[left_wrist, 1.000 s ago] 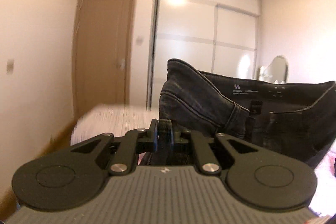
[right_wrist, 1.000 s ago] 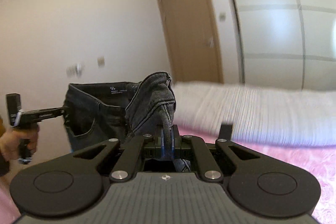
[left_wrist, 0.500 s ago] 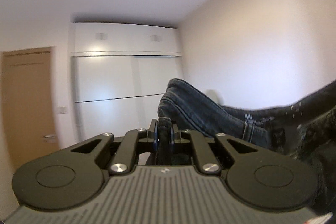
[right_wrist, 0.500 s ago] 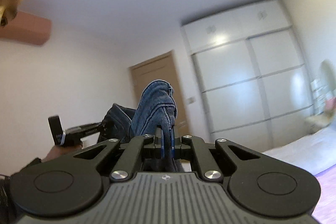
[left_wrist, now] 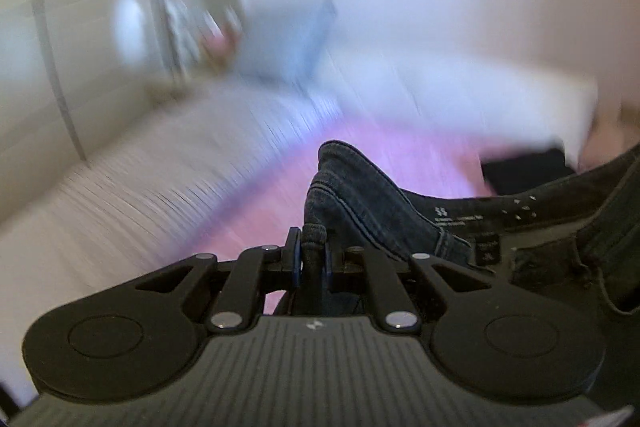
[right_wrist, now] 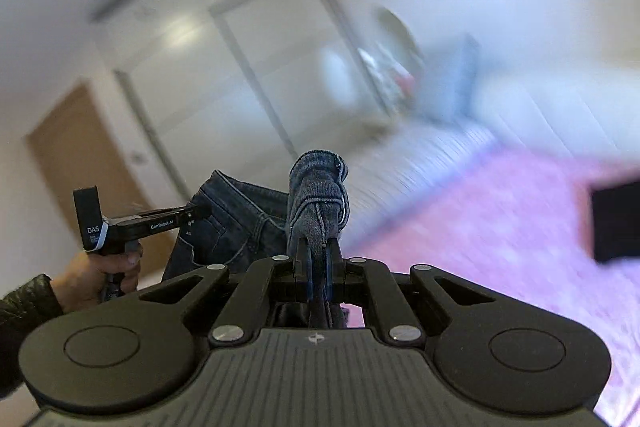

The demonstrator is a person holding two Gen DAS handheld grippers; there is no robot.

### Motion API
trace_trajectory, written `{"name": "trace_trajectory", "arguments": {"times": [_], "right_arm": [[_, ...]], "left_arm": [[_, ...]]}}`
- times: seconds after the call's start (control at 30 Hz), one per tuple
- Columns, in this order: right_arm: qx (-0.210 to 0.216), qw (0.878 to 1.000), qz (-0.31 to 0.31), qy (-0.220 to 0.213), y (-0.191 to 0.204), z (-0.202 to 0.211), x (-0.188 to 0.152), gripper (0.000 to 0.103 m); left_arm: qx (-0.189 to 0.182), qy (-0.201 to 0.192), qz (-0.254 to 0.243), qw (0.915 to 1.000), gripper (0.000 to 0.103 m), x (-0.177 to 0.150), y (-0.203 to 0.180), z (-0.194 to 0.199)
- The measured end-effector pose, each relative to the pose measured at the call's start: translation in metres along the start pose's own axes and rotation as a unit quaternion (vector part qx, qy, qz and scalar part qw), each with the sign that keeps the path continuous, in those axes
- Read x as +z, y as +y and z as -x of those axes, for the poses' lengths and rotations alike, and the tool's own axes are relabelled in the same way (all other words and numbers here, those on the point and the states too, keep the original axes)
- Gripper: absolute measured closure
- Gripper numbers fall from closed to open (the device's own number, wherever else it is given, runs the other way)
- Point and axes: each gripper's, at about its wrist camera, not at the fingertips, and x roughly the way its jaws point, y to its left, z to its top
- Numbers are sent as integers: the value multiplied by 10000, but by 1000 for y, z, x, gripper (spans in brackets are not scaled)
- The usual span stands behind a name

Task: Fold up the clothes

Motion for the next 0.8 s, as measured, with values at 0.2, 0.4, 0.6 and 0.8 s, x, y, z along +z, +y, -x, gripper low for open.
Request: {"name": "trace_trajectory", "arguments": {"times": [0.2,0.4,0.6,0.8], "right_arm": [[-644,9910,-621,1000,-157,-115,-25,96],[-1077,9835,-1092,962,-241,-174,-19,96],[-1322,9807,-1223,759,-305,-208,8,96],[-1498,9790,-930,1025,-343,-264,1,95]], "left_arm": [[-226,993,104,9947,95,-23,-7,-175],[-44,883,319,9956,95,10,26,-231],[105,894,265,9956,95,48,21,-277],[249,1353,498,9892,77,15,11,-314]]}}
